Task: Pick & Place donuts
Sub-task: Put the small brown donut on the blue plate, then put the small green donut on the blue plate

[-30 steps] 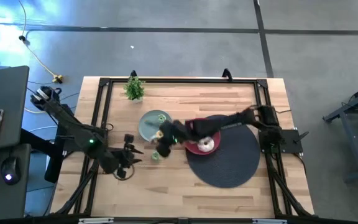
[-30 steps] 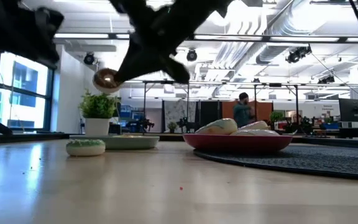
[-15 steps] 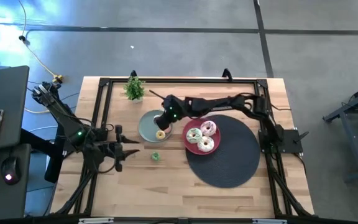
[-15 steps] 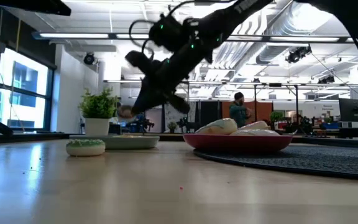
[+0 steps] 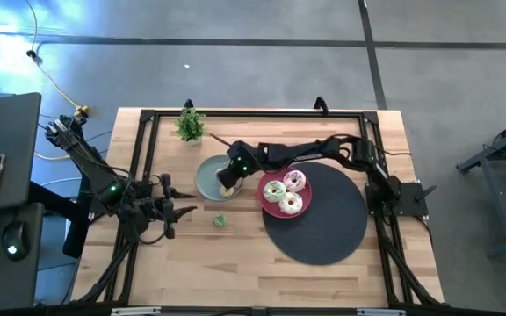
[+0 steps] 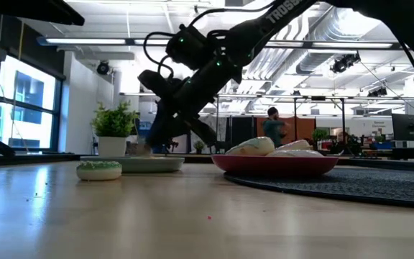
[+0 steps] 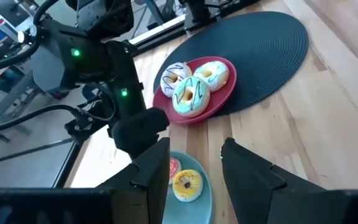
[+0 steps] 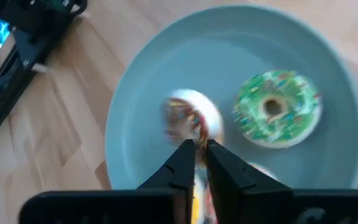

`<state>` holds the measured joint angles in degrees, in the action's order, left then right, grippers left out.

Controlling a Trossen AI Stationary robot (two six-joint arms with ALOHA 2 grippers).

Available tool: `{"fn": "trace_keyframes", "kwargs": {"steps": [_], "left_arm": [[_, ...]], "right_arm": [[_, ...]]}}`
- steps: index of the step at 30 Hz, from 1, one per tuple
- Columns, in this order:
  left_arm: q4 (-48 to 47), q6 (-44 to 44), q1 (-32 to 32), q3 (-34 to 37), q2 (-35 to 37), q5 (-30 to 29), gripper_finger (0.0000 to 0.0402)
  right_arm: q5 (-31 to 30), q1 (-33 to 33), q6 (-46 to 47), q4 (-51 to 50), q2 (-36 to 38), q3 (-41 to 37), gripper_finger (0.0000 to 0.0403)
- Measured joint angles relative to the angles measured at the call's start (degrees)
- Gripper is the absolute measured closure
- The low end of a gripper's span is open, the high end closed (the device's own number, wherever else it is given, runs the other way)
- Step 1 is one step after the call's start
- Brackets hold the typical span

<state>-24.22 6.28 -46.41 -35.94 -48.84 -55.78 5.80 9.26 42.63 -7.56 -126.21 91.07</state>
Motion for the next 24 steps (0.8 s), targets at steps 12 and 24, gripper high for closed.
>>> {"fn": "trace_keyframes", "kwargs": {"steps": [12,24], "left_arm": [[-2.0,0.4,0.0,0.0,0.0,-0.2,0.0264],[-8.2,7.9,7.0,0.1,-5.1,21.9,0.0263]], "right_arm": [[2.3,-0.3,-0.5,-1.0,-0.1,0.0,0.0311],[1.4,-5.8,-13.9,-11.3,8.6,0.0,0.0275]]}}
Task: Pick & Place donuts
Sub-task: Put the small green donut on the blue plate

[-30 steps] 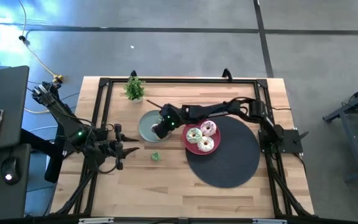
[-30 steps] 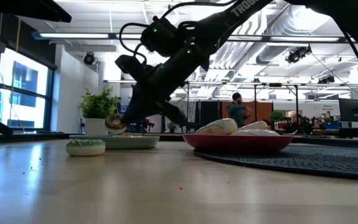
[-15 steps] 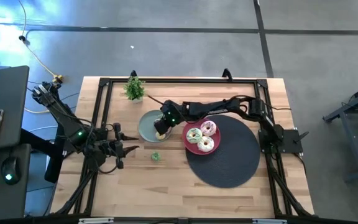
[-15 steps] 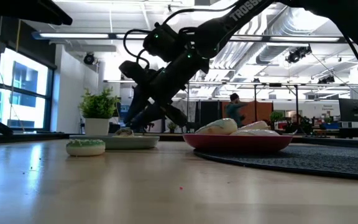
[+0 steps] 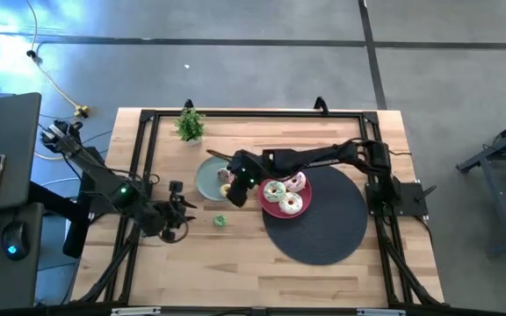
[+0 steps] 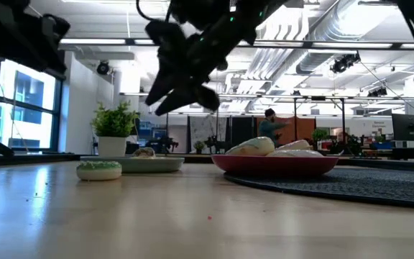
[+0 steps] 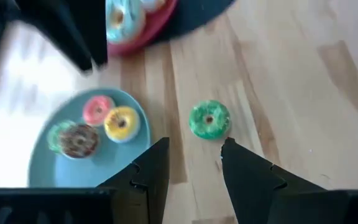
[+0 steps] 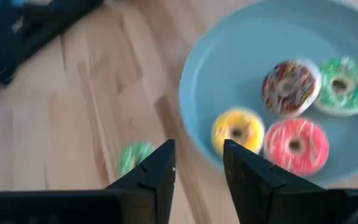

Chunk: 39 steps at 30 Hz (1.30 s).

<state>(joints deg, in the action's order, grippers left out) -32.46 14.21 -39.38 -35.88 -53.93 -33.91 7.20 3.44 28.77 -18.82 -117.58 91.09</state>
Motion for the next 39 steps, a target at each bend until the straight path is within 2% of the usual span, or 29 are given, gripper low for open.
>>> {"fn": "trace_keyframes", "kwargs": {"steps": [2,5,7,10,16,22,28,31,34,39], "left_arm": [[0.4,0.2,1.9,0.0,-2.0,2.3,0.0263],[2.1,0.7,5.6,0.0,-6.0,6.2,0.0263],[4.0,0.7,8.1,0.0,-8.2,9.8,0.0263],[7.6,0.7,11.3,-0.1,-11.1,14.5,0.0263],[12.6,0.8,15.9,0.0,-13.9,18.2,0.0263],[13.9,2.5,19.8,0.0,-14.5,23.3,0.0263],[28.7,9.6,23.0,5.5,-15.9,29.0,0.0263],[28.9,13.9,24.0,7.4,-17.0,30.2,0.0263],[28.4,16.2,24.0,8.0,-17.6,30.7,0.0263],[28.0,19.9,24.1,8.0,-17.6,27.0,0.0249]], "right_arm": [[2.6,-1.2,-0.9,-2.2,0.3,0.0,0.0265],[9.4,-3.1,4.0,-4.6,0.0,0.0,0.0254],[9.0,-4.6,6.0,-4.6,-0.5,0.0,0.025],[2.5,-7.0,7.6,-4.5,-0.6,-0.1,0.0249],[-6.7,-9.5,11.3,-7.9,1.6,-0.1,0.0248],[-18.0,-12.8,12.9,-21.5,5.5,-0.1,0.0238],[-26.5,-16.0,15.8,-35.0,9.8,-0.1,0.0237],[-30.3,-17.2,18.3,-40.6,11.2,-0.1,0.0237],[-33.5,-17.8,20.0,-41.8,12.6,-0.1,0.0237],[-37.5,-17.3,19.9,-40.7,13.8,-0.1,0.0237]]}}
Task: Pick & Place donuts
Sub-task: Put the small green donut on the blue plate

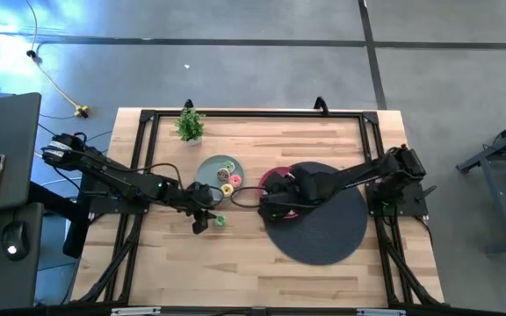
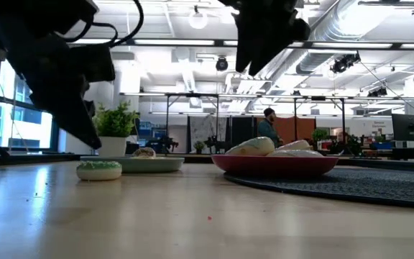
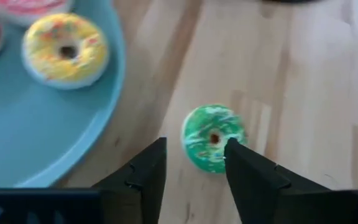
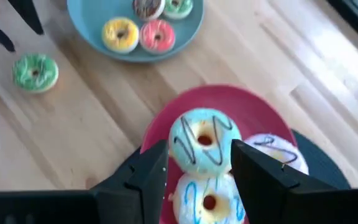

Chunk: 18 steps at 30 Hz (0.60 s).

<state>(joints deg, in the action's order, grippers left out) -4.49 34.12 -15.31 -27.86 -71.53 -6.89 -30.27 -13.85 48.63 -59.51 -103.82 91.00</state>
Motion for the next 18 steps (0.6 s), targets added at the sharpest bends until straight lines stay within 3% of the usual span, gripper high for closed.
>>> {"fn": "trace_keyframes", "kwargs": {"steps": [9,18], "left_arm": [[-0.1,7.1,-0.1,-0.1,-0.9,3.6,0.0171],[6.8,8.4,-0.1,-0.6,-9.1,3.9,0.0186]], "right_arm": [[-1.4,1.9,-4.0,0.9,0.2,0.0,0.0237],[-1.7,3.3,-4.3,1.4,0.1,0.0,0.0238]]}}
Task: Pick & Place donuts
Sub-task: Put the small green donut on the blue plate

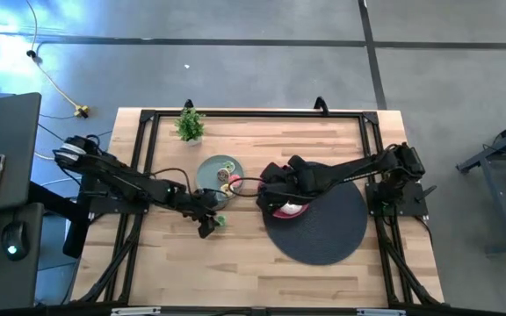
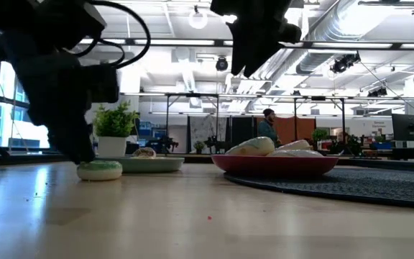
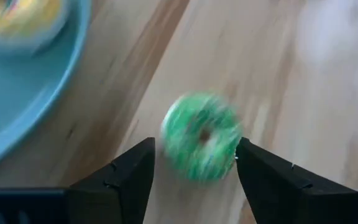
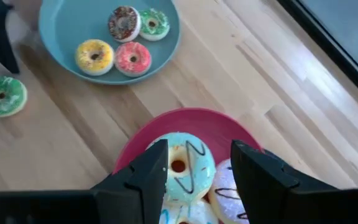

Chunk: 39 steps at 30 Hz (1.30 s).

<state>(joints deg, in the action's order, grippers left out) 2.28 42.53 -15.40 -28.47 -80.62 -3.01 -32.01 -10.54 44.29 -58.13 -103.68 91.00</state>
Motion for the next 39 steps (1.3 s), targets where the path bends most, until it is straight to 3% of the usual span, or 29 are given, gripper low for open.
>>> {"fn": "trace_keyframes", "kwargs": {"steps": [5,12,23,28,33,36,39], "left_arm": [[7.9,0.1,0.0,-0.1,-4.7,-0.1,0.0194],[8.5,-0.1,0.0,-0.1,-5.2,-0.1,0.022],[7.1,-3.5,0.0,-0.1,-2.7,-0.1,0.039],[1.3,-4.4,0.0,0.0,3.9,-1.1,0.0391],[-10.2,-5.0,1.3,-0.1,14.3,-7.1,0.0397],[-19.9,-8.7,6.0,-0.1,18.6,-8.2,0.0399],[-21.7,-15.0,13.3,0.0,18.8,-3.1,0.04]], "right_arm": [[0.5,0.0,-0.8,0.2,0.0,0.0,0.0238],[0.5,0.1,-0.8,0.2,0.0,0.0,0.0238],[0.5,0.1,-2.1,0.2,0.0,0.0,0.0238],[0.6,0.1,-2.8,0.1,0.0,0.0,0.0238],[0.7,0.1,-3.3,0.2,0.0,0.0,0.0238],[0.8,0.3,-3.6,0.5,0.0,0.0,0.0238],[0.9,0.9,-4.5,1.1,0.0,0.0,0.0238]]}}
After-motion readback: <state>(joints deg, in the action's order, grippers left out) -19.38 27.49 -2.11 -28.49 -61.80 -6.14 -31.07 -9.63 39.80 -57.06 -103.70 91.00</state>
